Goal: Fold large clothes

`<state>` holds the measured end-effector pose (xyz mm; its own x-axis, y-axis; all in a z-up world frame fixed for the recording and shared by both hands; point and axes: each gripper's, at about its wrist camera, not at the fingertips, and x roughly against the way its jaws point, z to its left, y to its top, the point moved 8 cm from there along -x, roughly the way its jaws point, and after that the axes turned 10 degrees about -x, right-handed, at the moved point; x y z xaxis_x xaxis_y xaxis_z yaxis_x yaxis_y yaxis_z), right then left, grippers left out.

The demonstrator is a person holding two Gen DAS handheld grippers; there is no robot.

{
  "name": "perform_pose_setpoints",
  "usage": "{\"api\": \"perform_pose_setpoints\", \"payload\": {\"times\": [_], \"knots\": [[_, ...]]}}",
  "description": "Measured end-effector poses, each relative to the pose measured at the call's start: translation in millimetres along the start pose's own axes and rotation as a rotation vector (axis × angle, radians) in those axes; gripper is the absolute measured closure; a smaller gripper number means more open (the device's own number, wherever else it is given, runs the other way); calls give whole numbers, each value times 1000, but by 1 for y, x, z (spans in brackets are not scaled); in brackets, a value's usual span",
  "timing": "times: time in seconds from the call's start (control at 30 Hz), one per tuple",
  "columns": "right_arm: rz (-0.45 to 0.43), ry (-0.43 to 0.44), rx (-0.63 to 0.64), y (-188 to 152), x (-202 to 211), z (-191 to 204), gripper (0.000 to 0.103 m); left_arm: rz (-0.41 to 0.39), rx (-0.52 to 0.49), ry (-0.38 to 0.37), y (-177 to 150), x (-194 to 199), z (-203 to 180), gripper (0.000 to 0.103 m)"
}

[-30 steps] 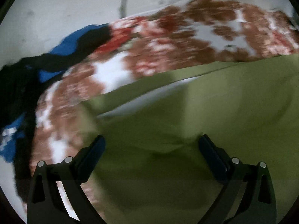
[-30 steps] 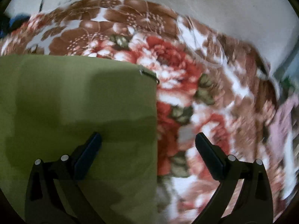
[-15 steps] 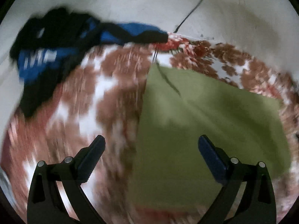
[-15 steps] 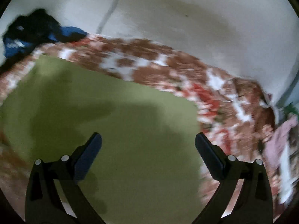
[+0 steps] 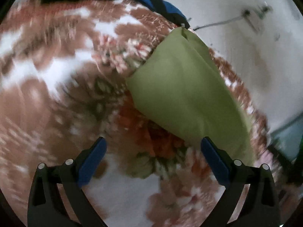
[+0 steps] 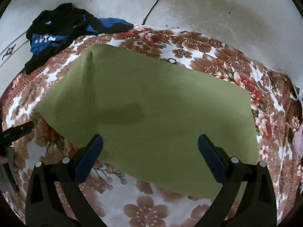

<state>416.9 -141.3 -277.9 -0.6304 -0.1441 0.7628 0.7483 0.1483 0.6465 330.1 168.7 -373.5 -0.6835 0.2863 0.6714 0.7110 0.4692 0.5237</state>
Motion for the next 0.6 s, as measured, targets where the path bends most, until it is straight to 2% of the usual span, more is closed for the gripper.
{"api": "perform_pose_setpoints", "payload": {"times": [0.1, 0.2, 0.33, 0.6], "knots": [[-3, -35, 21, -1, -4, -10, 5, -60, 86, -125, 5, -16, -6, 6], [19, -63, 25, -4, -17, -21, 5, -76, 150, -147, 10, -37, -1, 6], [38, -75, 10, -7, -31, -28, 5, -95, 150, -181, 32, -48, -10, 6], [57, -69, 12, -18, -50, -30, 5, -77, 98, -120, 60, -80, -21, 6]]}}
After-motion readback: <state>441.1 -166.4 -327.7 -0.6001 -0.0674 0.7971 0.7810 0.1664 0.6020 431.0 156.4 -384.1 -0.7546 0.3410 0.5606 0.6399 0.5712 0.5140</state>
